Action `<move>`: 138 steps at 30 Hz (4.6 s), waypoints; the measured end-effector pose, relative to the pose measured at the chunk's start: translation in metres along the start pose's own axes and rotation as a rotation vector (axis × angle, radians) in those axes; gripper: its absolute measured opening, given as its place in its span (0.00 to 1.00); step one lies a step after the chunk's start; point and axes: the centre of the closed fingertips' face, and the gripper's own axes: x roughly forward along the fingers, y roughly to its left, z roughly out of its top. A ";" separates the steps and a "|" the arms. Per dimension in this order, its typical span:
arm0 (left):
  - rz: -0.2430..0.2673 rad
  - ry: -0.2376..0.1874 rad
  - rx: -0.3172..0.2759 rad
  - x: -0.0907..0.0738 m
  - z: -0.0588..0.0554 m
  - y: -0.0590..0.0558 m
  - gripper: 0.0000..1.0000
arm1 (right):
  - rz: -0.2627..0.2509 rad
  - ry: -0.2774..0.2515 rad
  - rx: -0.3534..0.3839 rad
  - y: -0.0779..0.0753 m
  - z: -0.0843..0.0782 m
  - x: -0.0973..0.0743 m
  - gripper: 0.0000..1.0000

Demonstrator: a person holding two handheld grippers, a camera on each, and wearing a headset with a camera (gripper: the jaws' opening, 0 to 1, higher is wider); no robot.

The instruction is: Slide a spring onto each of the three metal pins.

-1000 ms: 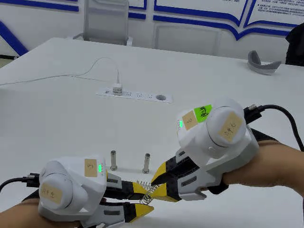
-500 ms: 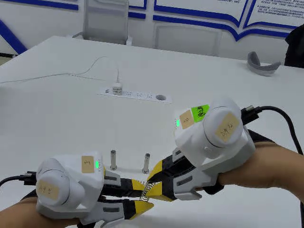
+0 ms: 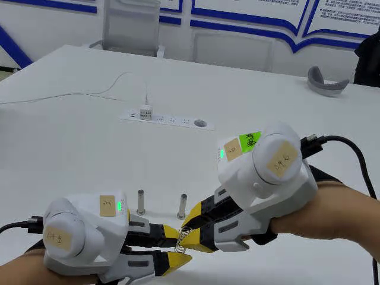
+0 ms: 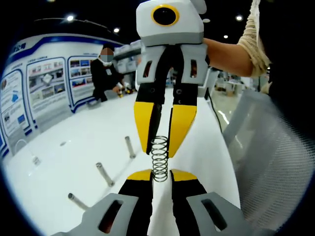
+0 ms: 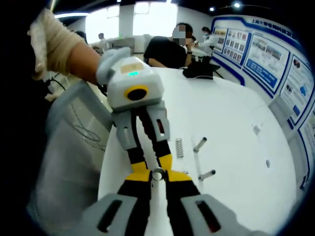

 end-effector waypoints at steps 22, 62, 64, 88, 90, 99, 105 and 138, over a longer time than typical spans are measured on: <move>0.101 0.010 -0.088 -0.028 -0.014 0.017 0.33 | -0.046 0.028 0.033 -0.015 -0.020 -0.016 0.12; 0.280 -0.010 -0.185 -0.071 -0.033 0.039 0.44 | -0.193 0.080 0.108 -0.069 -0.050 -0.066 0.12; 0.281 -0.011 -0.185 -0.071 -0.033 0.040 0.44 | -0.203 0.083 0.112 -0.072 -0.051 -0.067 0.12; 0.268 -0.011 -0.194 -0.071 -0.037 0.040 0.43 | -0.274 0.108 0.218 -0.103 -0.078 -0.051 0.12; 0.268 -0.009 -0.195 -0.072 -0.038 0.040 0.43 | -0.276 0.112 0.225 -0.105 -0.080 -0.050 0.12; 0.276 -0.003 -0.199 -0.074 -0.040 0.043 0.43 | -0.265 0.115 0.233 -0.107 -0.084 -0.046 0.12; 0.281 0.000 -0.202 -0.074 -0.041 0.042 0.42 | -0.256 0.119 0.235 -0.107 -0.086 -0.042 0.12; 0.292 0.007 -0.218 -0.074 -0.044 0.039 0.42 | -0.229 0.167 0.254 -0.108 -0.113 -0.013 0.12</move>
